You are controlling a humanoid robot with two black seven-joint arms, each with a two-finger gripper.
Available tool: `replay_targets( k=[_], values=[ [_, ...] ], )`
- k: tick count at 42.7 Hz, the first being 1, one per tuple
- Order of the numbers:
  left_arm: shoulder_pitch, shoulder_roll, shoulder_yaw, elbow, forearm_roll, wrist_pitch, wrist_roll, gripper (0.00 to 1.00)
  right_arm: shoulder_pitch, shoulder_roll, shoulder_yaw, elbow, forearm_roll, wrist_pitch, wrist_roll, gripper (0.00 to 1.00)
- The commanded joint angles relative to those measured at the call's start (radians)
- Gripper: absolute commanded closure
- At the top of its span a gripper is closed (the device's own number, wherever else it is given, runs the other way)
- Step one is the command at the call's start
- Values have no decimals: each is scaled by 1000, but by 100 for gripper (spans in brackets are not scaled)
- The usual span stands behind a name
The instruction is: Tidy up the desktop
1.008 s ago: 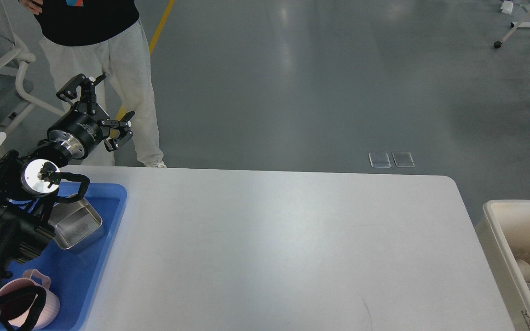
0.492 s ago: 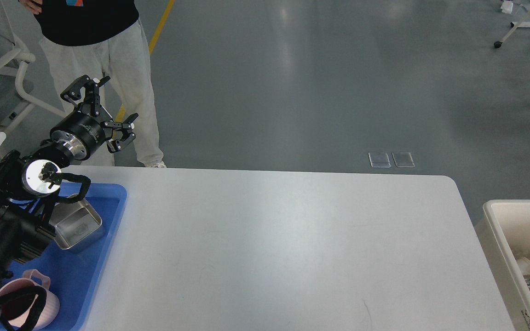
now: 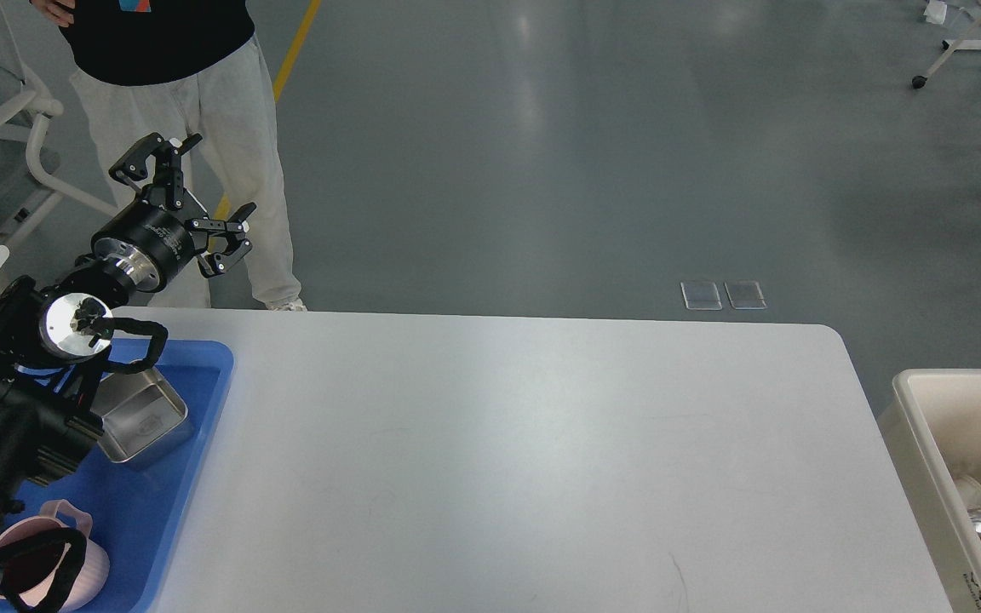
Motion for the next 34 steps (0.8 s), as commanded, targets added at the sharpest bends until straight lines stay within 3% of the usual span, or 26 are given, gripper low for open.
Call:
replay_targets(
  k=[1, 19, 34],
  values=[
    [2, 2, 0, 0, -76, 1, 7, 2, 103, 89, 50, -1, 14, -2, 20, 0],
    [10, 2, 0, 0, -112, -14, 7, 2, 294, 284, 375, 3, 46, 7, 14, 0],
    [25, -1, 0, 0, -182, -118, -5, 2, 326, 379, 775, 48, 49, 46, 37, 0]
  ],
)
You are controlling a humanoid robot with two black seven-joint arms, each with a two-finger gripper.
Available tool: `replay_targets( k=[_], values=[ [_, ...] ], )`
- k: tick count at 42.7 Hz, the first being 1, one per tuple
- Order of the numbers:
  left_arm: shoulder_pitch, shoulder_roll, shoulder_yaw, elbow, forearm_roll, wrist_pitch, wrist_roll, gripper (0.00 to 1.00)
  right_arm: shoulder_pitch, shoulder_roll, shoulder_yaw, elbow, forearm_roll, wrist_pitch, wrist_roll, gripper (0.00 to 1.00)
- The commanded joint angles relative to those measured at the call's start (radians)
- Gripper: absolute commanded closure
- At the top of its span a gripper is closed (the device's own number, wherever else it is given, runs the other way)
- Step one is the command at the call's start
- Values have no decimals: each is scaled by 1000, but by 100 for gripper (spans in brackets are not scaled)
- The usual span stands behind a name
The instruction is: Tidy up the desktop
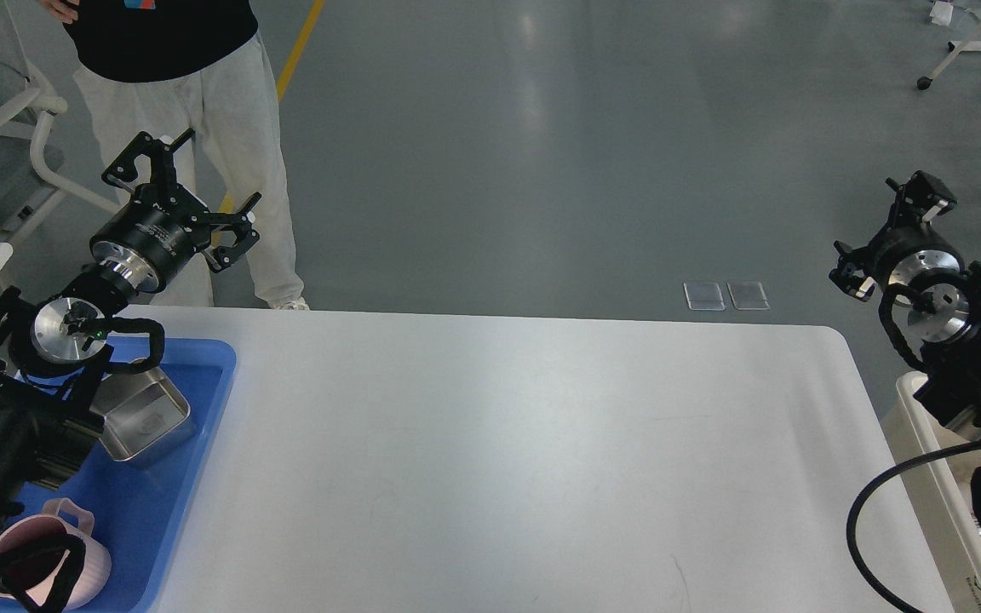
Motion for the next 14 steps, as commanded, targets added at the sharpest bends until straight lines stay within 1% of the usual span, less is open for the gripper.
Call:
replay_targets(
  k=[1, 3, 4, 6, 7, 9, 10, 14],
  values=[
    [14, -2, -3, 2, -9, -47, -14, 2, 3, 35, 124, 39, 0, 23, 22, 0],
    [18, -2, -3, 2, -12, -50, -14, 2, 1, 38, 143, 48, 0, 26, 28, 0],
    [29, -1, -4, 2, -38, -51, -12, 2, 0, 47, 184, 69, 0, 32, 56, 0],
    [31, 1, -3, 2, -46, -51, -12, 2, -2, 52, 190, 74, 2, 34, 64, 0],
    [32, 1, -3, 5, -67, -50, -11, 2, -5, 72, 202, 83, 0, 51, 86, 0],
    [32, 1, -3, 6, -76, -48, -9, 2, -6, 78, 202, 83, 0, 59, 93, 0],
    [32, -1, -3, 18, -92, -45, -9, 2, -11, 95, 202, 83, 0, 81, 111, 0],
    [31, -1, -4, 34, -101, -39, -11, 2, -19, 107, 202, 83, 0, 108, 131, 0]
  ],
)
